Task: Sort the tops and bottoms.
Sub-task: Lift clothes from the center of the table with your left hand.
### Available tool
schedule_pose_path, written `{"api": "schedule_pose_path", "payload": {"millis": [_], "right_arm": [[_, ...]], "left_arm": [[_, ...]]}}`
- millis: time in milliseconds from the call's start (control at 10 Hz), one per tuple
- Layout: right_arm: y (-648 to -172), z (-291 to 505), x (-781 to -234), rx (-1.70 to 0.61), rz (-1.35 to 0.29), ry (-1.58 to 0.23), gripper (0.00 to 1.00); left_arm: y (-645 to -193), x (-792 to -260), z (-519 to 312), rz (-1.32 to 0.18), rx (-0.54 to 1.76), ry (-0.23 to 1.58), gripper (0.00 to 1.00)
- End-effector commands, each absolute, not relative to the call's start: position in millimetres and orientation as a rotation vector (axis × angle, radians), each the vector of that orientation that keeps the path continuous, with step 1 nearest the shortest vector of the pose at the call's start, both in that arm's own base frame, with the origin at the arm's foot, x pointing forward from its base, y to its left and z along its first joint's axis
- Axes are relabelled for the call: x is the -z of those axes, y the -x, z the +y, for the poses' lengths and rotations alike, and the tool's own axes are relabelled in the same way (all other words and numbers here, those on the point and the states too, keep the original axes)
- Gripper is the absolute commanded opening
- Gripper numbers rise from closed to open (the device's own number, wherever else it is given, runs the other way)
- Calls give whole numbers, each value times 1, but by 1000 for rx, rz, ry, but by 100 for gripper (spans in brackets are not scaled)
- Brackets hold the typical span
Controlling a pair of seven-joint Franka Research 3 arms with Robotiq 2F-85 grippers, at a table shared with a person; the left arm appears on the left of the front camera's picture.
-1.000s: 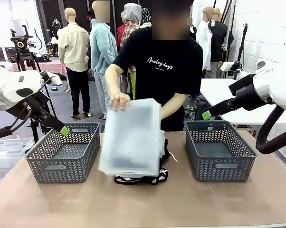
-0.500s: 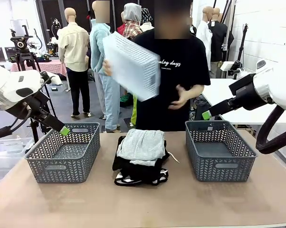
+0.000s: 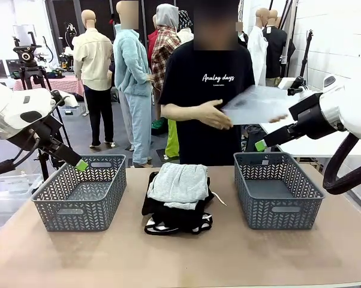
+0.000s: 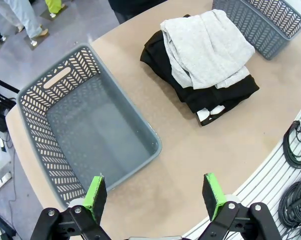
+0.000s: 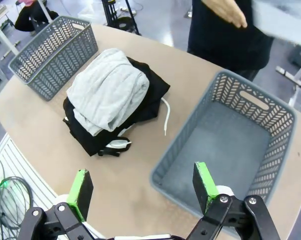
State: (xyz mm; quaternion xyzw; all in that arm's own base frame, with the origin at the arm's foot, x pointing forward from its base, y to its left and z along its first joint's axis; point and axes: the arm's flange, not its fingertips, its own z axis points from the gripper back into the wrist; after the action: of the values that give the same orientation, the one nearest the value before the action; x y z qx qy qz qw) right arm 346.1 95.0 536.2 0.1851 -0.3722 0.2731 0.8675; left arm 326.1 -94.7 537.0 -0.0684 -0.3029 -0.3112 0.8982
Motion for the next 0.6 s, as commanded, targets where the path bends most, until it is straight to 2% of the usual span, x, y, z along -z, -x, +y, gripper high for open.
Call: {"api": "schedule_pose_path", "payload": {"millis": [0,500], "right_arm": [[-347,96,-535,-567,-779,-411,100],[-347,96,-535,-567,-779,-411,100]], "left_arm": [[-326,-538,-93,-629,644,142,100],[-326,-538,-93,-629,644,142,100]]}}
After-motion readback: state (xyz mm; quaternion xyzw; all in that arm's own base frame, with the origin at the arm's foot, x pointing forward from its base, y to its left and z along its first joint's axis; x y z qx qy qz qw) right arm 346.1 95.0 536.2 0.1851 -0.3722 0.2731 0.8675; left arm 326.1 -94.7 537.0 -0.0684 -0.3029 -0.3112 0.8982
